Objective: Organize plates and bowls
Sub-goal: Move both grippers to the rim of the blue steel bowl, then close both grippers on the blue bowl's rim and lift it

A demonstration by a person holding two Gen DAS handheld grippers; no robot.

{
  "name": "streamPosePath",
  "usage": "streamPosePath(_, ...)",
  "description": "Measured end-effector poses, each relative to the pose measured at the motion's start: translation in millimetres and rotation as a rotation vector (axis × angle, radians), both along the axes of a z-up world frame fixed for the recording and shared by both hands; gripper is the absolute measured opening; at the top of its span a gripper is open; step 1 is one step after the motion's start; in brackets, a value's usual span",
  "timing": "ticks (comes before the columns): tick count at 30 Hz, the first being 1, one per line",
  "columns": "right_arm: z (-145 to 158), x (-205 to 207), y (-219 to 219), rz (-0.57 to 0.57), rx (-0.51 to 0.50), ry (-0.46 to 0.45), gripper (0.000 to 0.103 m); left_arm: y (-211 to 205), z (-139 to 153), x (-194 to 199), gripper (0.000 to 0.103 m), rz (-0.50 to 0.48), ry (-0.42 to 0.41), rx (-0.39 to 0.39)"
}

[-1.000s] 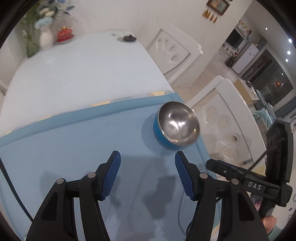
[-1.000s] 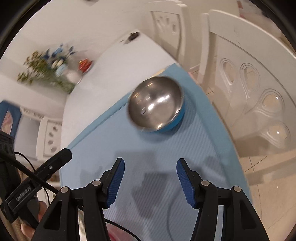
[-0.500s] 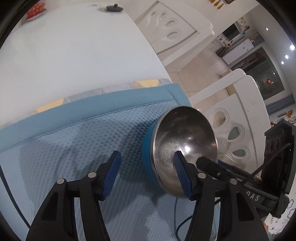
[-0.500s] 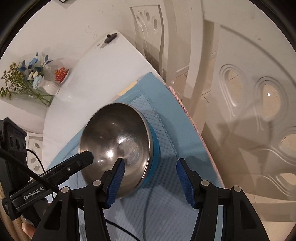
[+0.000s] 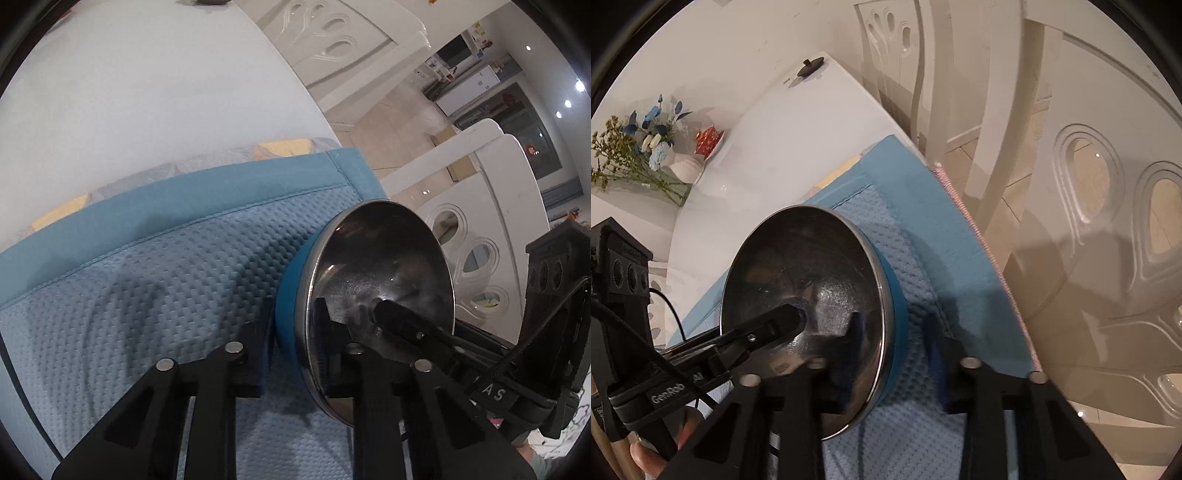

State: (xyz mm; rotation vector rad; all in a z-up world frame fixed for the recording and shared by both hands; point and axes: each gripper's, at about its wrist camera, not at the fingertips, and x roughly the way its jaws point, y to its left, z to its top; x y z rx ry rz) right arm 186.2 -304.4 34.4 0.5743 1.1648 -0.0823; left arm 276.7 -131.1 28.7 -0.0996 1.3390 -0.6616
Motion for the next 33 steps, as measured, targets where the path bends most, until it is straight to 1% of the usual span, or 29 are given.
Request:
streamPosePath(4,7,-1,11,0.018,-0.053,-0.001,0.023,0,14,-9,0.016,-0.006,-0.046,0.014)
streamPosePath(10,37,-16,28,0.033,-0.046,-0.019,0.023,19,58,-29,0.016,0.045,-0.092,0.007)
streamPosePath(16,85,-47,52,0.052,-0.033,-0.050,0.023,44,115,-79,0.016,0.133,-0.140,0.011)
streamPosePath(20,117,-76,70,0.067,-0.038,-0.081,0.023,56,139,-117,0.016,0.179,-0.160,0.027)
streamPosePath(22,131,-94,80,0.080,-0.054,-0.097,0.023,63,148,-138,0.016,0.203,-0.163,0.020)
streamPosePath(25,144,-120,94,0.103,-0.055,-0.111,0.024,73,154,-161,0.016,0.234,-0.167,0.009)
streamPosePath(33,158,-168,131,0.180,-0.043,-0.110,0.024,102,164,-216,0.016,0.281,-0.185,0.031)
